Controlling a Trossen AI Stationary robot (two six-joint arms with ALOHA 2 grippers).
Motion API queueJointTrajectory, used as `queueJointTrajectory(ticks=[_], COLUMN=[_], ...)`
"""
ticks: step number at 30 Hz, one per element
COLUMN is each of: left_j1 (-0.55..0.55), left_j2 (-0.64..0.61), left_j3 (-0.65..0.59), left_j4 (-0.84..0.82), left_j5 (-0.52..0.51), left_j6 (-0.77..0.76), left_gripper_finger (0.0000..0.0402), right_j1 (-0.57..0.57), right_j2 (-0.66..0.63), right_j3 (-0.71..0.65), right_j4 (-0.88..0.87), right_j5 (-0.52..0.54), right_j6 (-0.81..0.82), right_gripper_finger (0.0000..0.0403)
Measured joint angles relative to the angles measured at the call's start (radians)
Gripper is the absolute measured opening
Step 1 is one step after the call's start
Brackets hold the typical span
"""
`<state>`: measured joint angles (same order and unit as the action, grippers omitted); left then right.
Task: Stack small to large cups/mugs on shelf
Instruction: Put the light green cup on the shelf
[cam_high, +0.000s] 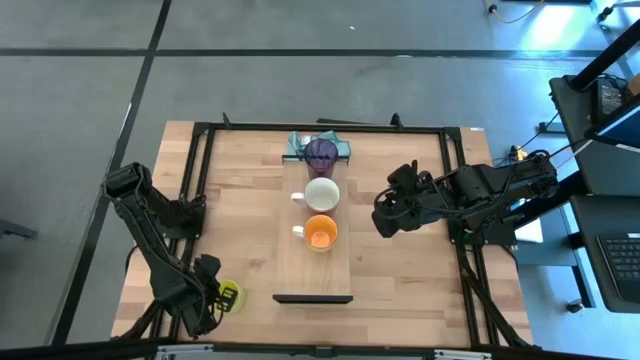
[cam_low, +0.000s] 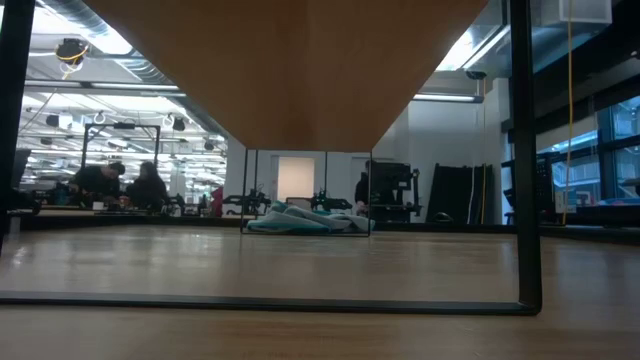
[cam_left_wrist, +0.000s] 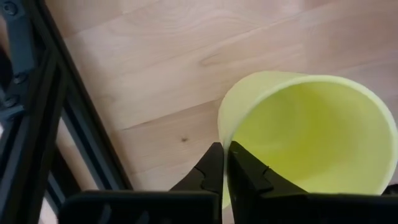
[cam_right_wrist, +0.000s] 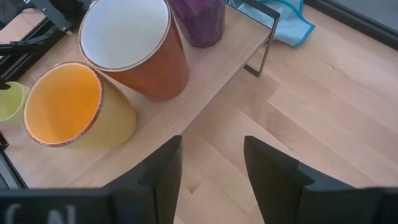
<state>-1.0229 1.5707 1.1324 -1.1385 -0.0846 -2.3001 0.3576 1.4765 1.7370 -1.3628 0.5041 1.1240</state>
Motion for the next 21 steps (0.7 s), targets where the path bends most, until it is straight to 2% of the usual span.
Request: queueJointTrajectory(ticks=[5,10,16,21], left_j1=[0.0,0.0,0.021,0.085], left_j2=[0.0,-0.019,-0.036,-0.037], left_j3=[0.009,0.078,0.292,0.484], left_j4=[0.002,-0.028,-0.278,-0.44], left_j5=[-0.003,-0.017,-0.07,-0.11], left_j6=[0.0,0.0,0.015,0.115], left_gripper_finger=[0.0003,0.0002,0.0001,0.0001], right_j1=[0.0,0.0,0.0,0.0], right_j2=[0.0,0.0,0.0,0.0], right_j3=[0.0,0.0,0.0,0.0], right_j4=[0.0,0.0,0.0,0.0], right_j5=[0.0,0.0,0.0,0.0], right_j6=[0.0,0.0,-0.002,-0.002], right_gripper_finger=[0.0174,0.0174,0.0174,0.0174])
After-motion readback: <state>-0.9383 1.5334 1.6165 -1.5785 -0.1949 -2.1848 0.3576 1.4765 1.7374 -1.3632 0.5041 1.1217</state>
